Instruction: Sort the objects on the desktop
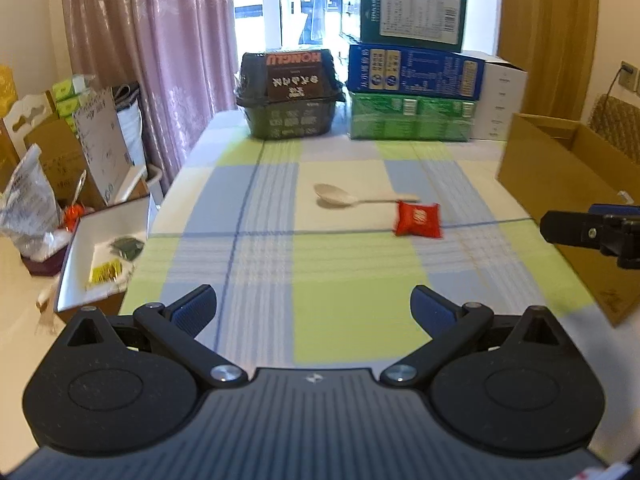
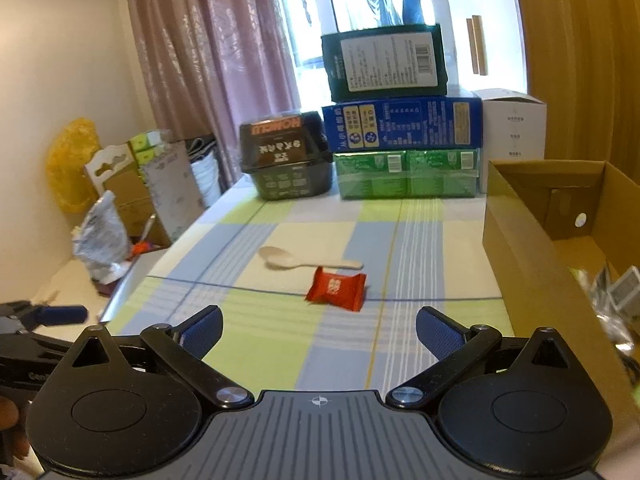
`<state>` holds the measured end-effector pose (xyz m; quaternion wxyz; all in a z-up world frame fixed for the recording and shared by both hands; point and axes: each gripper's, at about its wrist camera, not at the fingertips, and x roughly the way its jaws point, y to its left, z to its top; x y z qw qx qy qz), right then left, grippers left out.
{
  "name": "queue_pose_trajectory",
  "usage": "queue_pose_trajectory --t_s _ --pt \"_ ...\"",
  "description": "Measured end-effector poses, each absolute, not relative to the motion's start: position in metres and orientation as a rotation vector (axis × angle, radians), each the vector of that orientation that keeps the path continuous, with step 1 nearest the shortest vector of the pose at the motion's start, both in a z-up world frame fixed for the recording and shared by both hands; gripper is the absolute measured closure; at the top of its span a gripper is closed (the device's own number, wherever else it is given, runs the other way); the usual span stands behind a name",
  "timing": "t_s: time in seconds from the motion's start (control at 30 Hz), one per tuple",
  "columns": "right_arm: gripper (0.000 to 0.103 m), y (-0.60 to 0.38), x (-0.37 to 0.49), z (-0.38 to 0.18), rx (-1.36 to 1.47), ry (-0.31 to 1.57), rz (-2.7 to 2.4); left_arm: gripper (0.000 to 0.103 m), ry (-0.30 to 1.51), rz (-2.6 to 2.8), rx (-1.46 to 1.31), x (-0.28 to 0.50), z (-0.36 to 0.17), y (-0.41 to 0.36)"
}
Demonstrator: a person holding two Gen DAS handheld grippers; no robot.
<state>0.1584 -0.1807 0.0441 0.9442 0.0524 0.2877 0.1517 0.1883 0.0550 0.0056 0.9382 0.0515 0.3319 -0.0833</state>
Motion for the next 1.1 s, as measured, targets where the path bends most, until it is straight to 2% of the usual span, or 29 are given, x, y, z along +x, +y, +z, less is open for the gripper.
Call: queue_pose_trajectory --t_s 0.13,0.2,0.6,1.03,1.1 --pt "0.004 -0.171 0.188 0.021 0.083 0.594 0.284 0.002 0.666 -0.178 0.109 0.222 -0.007 0.060" --pt "0.009 -0.166 0.203 0.010 0.074 0.601 0.282 0.002 0.669 -0.183 0.110 0.238 -0.014 0.062" --pt "0.020 -0.141 0.276 -0.043 0.044 0.629 0.225 0.002 0.698 -0.223 0.165 0.310 -0.047 0.065" --pt "0.022 -0.121 0.311 -0.066 0.004 0.655 0.182 0.002 0.711 -0.258 0.173 0.341 -0.061 0.071" --pt "0.026 -0.122 0.313 -0.068 0.008 0.664 0.176 0.002 0.708 -0.271 0.181 0.345 -0.062 0.070"
